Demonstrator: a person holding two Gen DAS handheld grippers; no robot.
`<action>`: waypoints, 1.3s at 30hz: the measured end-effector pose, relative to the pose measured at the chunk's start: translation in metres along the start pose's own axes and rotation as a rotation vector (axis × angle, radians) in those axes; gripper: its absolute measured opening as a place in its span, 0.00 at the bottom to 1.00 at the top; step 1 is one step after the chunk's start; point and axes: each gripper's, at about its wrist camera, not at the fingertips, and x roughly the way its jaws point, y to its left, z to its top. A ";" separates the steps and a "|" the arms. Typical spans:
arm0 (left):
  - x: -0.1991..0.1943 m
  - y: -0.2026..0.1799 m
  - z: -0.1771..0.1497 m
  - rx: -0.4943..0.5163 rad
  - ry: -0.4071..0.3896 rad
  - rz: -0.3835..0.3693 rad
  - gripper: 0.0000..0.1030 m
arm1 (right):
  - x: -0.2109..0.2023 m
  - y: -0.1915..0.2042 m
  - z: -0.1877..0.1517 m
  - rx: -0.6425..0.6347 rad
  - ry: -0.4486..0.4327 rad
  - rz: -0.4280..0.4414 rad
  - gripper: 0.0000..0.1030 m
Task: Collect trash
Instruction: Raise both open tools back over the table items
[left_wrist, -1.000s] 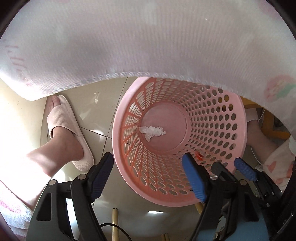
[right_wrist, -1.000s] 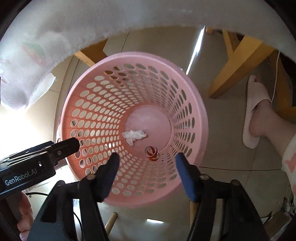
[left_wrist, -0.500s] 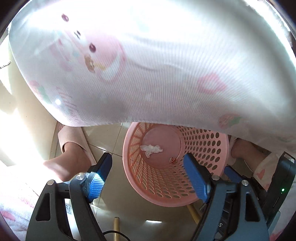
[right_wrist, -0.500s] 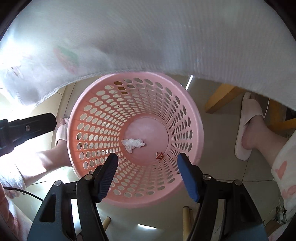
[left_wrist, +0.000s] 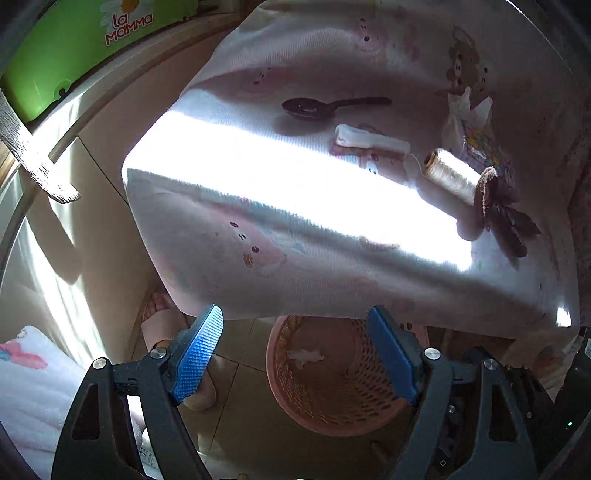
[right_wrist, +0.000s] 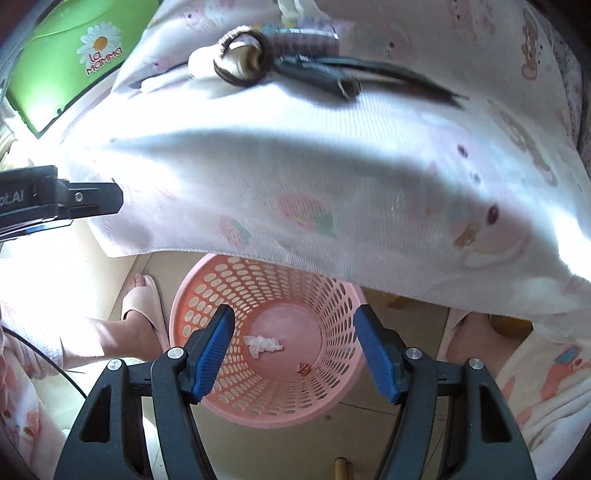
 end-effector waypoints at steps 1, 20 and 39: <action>-0.003 0.000 0.001 0.000 -0.011 0.002 0.78 | -0.007 0.001 0.001 -0.016 -0.018 -0.001 0.69; -0.064 0.001 0.015 0.015 -0.269 0.024 0.84 | -0.106 -0.001 0.018 -0.089 -0.366 0.046 0.72; -0.053 -0.028 0.016 0.088 -0.286 0.015 0.71 | -0.093 -0.032 0.057 -0.069 -0.409 0.114 0.40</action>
